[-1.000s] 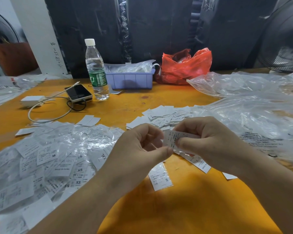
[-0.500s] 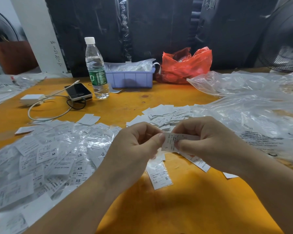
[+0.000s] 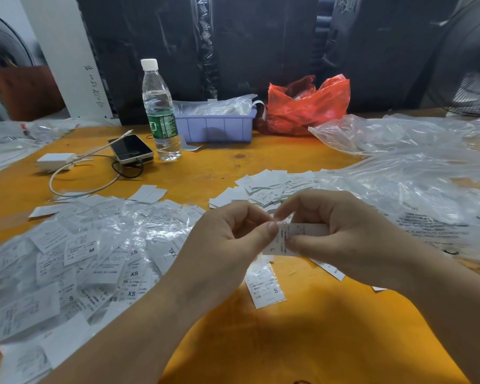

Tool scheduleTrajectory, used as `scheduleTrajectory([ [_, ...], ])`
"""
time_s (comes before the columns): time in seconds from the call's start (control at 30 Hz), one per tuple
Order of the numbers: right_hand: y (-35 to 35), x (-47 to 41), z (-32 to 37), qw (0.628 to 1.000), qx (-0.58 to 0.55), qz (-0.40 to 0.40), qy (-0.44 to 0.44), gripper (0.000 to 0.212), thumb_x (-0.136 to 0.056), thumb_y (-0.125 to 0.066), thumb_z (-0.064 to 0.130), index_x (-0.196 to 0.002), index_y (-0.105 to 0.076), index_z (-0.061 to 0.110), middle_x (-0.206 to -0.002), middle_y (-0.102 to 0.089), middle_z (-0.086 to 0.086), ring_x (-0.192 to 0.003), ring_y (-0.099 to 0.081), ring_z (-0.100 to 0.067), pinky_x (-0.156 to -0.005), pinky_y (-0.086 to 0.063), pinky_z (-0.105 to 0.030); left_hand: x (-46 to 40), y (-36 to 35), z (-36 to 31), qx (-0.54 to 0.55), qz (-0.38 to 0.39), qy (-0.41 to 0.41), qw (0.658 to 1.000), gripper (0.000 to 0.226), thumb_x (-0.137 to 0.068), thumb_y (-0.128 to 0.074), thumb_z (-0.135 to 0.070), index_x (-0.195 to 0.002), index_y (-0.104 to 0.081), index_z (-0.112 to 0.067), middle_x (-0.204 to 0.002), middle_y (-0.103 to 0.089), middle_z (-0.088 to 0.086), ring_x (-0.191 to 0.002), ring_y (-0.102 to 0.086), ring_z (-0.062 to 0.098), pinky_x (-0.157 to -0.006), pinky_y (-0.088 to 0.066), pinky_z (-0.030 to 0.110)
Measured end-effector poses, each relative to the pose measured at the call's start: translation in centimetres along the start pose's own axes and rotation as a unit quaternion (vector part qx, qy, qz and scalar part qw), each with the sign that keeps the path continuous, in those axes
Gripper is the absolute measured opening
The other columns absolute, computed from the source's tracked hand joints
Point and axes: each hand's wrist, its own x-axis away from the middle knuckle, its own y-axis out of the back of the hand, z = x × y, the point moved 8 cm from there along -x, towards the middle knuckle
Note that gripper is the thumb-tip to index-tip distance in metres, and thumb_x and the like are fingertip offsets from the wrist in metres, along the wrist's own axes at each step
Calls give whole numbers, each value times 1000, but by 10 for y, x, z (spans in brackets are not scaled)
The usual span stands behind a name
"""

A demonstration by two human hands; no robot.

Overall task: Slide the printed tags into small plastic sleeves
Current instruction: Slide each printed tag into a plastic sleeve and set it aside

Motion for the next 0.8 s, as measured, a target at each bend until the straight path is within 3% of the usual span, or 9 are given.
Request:
scheduleTrajectory([
  [0.13,2,-1,-2,997,-69,-9,-13,26,-86,-68,6,-103,-61,24,-76,-69,-1,-65,-59,-26,-57,-48,-36,-1,2,1,28,-9,20,999,12,-86,-67,-30,-81,-73,-20,-74,-70,5,-66,-62,17,-64,-54,30],
  [0.2,7,-3,-3,993,-110,-24,-22,22,-87,-69,7,-103,-58,19,-80,-72,-2,-70,-60,-27,-59,-52,-31,-2,5,5,66,-22,46,996,16,-82,-67,-34,-80,-73,-19,-78,-72,8,-74,-65,24,-66,-58,31],
  [0.3,19,-4,-4,987,-145,-60,-21,16,-87,-65,1,-97,-59,12,-81,-73,-8,-69,-60,-24,-56,-53,-23,-2,7,10,135,-31,85,987,17,-78,-67,-31,-77,-73,-15,-82,-72,15,-71,-64,22,-63,-60,27],
  [0.47,16,-3,0,992,-116,-44,18,18,-85,-69,2,-83,-70,19,-78,-70,-8,-66,-59,-18,-56,-50,-26,-3,1,14,150,-16,111,982,14,-83,-67,-25,-80,-71,-12,-84,-73,12,-73,-66,16,-63,-58,28],
  [0.63,5,-4,0,995,-99,-11,19,11,-76,-69,21,-87,-70,23,-73,-67,-3,-62,-56,-12,-58,-47,-28,0,-5,13,137,9,106,985,28,-72,-67,-37,-82,-72,-12,-83,-70,11,-72,-65,12,-67,-56,30],
  [0.8,10,-3,-2,991,-126,-45,2,22,-82,-75,14,-99,-62,18,-74,-70,-5,-63,-60,-15,-57,-50,-27,0,-6,14,154,7,115,981,20,-73,-68,-34,-80,-73,-15,-82,-71,9,-69,-64,11,-65,-56,31],
])
